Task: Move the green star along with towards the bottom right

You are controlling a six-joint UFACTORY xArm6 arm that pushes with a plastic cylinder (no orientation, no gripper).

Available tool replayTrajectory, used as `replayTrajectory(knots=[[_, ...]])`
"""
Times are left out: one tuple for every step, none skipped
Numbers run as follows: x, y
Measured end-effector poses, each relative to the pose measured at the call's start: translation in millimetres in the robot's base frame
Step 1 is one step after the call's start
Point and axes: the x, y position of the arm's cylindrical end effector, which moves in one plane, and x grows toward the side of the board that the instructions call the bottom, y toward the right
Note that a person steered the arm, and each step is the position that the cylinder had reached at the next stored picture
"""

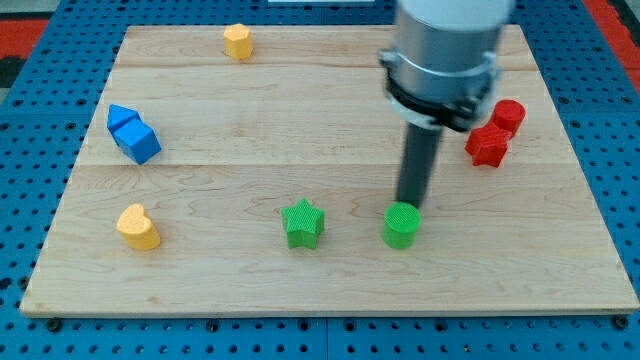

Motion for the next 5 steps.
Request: replayTrajectory(knots=[[10.9,-10.6],[5.1,-50.2],[-26.2,-59.7],[-17.0,-101.3],[-16.1,-149.4]])
